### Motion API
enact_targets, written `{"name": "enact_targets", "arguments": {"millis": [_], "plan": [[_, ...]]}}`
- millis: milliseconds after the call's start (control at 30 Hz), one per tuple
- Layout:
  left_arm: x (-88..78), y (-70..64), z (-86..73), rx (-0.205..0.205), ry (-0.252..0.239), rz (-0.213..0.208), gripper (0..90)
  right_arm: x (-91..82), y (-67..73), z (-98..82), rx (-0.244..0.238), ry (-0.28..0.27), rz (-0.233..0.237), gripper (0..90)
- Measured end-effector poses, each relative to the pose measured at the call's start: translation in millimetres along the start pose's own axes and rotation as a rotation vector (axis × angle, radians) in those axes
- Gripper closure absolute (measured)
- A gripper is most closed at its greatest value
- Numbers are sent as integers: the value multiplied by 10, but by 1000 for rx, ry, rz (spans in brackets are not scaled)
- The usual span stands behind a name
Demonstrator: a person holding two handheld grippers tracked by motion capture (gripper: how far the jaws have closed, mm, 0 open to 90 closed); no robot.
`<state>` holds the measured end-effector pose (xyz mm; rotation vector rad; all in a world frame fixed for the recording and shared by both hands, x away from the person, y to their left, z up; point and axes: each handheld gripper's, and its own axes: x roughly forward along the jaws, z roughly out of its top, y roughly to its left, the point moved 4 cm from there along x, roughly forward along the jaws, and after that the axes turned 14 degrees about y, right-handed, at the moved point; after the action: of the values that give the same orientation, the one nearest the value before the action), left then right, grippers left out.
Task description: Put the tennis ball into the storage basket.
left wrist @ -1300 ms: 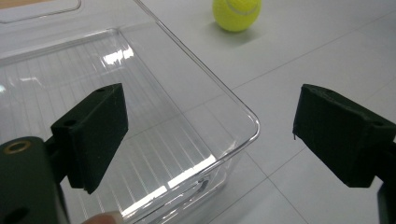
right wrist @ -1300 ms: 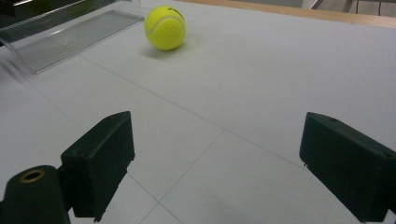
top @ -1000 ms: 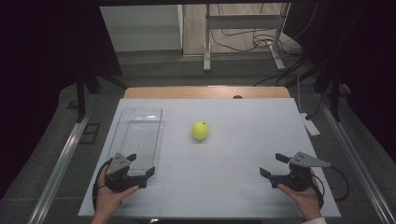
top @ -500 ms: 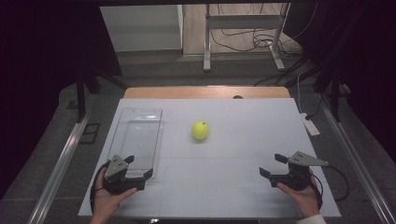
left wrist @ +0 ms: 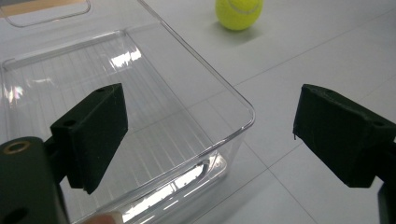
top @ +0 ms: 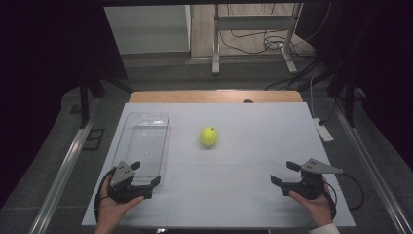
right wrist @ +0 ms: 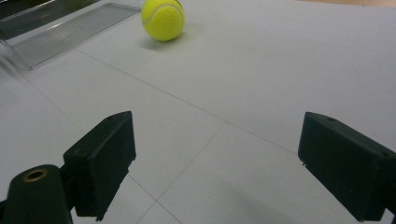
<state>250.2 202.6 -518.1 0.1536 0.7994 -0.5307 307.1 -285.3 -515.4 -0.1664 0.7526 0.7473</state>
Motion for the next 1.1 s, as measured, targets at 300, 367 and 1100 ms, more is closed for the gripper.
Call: {"name": "enact_targets", "arguments": {"millis": [300,367,1100], "plan": [[-54,14,78,-37,-8,-1,102,-4,-20,-5,11,-11,18,117],[-73,13,94,-52,-7,-14,102,-7,-16,-5,9,-13,20,117],[-93,-84,324,-24,34,-29,101,21,-28,12,-1,-17,28,123]]}}
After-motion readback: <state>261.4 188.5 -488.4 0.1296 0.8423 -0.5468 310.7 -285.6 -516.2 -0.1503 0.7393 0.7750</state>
